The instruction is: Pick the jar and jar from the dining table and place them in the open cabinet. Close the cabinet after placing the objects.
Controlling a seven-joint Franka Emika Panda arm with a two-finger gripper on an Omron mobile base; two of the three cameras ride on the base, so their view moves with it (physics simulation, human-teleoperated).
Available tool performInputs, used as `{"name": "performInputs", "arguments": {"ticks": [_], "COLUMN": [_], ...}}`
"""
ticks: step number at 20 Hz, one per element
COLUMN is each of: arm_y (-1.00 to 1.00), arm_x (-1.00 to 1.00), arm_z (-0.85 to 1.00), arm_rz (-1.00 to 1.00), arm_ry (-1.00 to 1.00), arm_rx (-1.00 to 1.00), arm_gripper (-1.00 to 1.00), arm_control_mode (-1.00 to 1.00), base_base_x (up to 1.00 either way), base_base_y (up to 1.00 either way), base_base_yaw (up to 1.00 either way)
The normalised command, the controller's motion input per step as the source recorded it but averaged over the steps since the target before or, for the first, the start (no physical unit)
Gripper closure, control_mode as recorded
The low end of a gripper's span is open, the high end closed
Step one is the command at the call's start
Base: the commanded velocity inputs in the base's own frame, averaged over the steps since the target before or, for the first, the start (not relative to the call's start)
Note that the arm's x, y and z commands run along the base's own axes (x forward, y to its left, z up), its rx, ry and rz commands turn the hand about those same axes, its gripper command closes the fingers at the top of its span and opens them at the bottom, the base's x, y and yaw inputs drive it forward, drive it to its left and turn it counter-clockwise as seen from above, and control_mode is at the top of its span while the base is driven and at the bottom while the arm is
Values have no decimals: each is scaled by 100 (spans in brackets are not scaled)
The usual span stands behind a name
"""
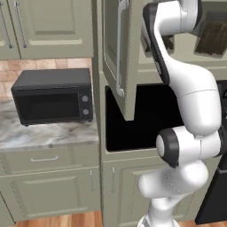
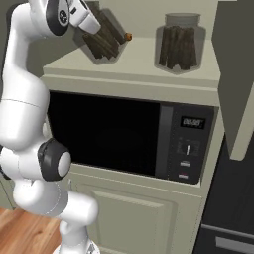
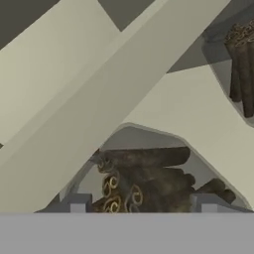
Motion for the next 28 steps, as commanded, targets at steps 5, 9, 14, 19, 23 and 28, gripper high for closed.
{"name": "performInputs", "arguments": {"ticks": [5, 9, 14, 19, 23, 28], "arm_y": [-21, -24, -32, -54, -53, -36], "arm_x": [77, 87, 94, 100, 64, 50], "arm_z": [-21, -26, -12, -25, -28, -8], "arm_rz": [-3, -5, -9, -18, -18, -14], "arm_ry": [-3, -1, -3, 1, 7, 4], "arm_rx": [0, 0, 0, 0, 0, 0], "arm_gripper": [-100, -100, -100, -100, -100, -100], "arm_control_mode": [-100, -100, -100, -100, -100, -100], "base_base_x": [0, 0, 0, 0, 0, 0], "base_base_y": [0, 0, 0, 0, 0, 0], "base_base_yaw": [0, 0, 0, 0, 0, 0]}}
